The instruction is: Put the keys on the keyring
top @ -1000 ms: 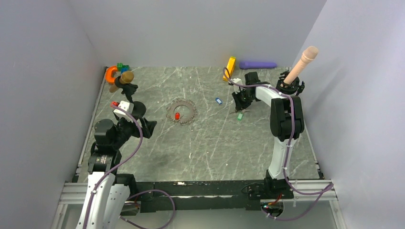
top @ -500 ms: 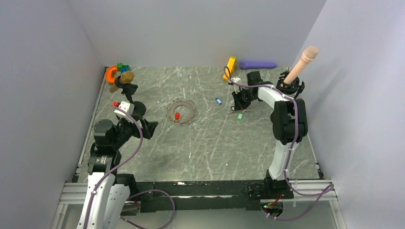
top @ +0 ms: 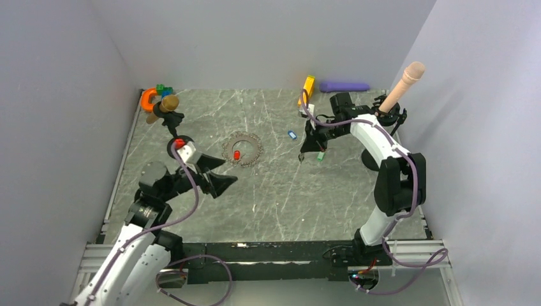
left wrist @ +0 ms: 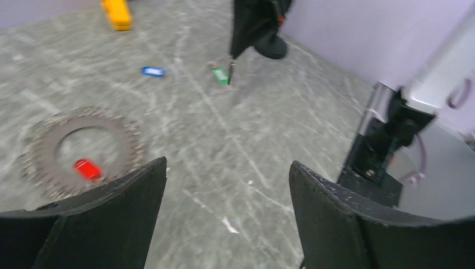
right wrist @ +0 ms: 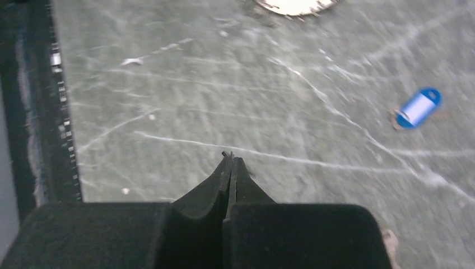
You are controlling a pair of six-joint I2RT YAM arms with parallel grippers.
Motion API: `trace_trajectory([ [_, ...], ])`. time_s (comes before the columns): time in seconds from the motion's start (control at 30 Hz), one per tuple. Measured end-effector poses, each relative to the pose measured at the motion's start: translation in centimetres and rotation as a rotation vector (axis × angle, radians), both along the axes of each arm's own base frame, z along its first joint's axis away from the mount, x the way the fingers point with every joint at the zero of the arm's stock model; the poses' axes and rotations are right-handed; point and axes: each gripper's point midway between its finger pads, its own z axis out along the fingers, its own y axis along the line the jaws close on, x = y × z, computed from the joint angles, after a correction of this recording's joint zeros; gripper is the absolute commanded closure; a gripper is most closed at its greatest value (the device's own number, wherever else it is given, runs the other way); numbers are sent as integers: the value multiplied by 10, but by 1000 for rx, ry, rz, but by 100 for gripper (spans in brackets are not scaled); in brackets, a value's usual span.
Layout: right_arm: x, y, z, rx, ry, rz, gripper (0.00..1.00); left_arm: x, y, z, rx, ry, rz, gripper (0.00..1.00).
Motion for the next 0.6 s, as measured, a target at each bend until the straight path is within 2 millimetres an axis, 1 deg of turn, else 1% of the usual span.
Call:
trace_trajectory([
  [0.1,-28,17,18,48,-11,109,100,-16,-30,3,-3,-22,-111,21],
  [0.17,-47,28,31,79,-25,180,100,-24,-48,3,-2,-30,-163,25],
  [0.2,-57,33,38,95,-39,217,100,-28,-57,1,0,-33,-186,29],
  [0.27,-77,43,51,133,-70,284,100,-33,-73,-2,8,-43,-223,40],
  [0.33,-101,50,64,181,-106,349,100,-36,-89,-7,17,-55,-255,46],
  [0.4,-123,53,75,226,-135,396,100,-39,-102,-14,34,-65,-280,52],
  [0.47,-138,56,85,265,-162,435,100,-41,-114,-21,57,-87,-292,58],
  [0.5,-142,57,88,277,-171,451,100,-42,-119,-22,65,-102,-297,62],
  [0.6,-153,63,92,308,-191,504,100,-44,-132,-21,75,-161,-307,79],
])
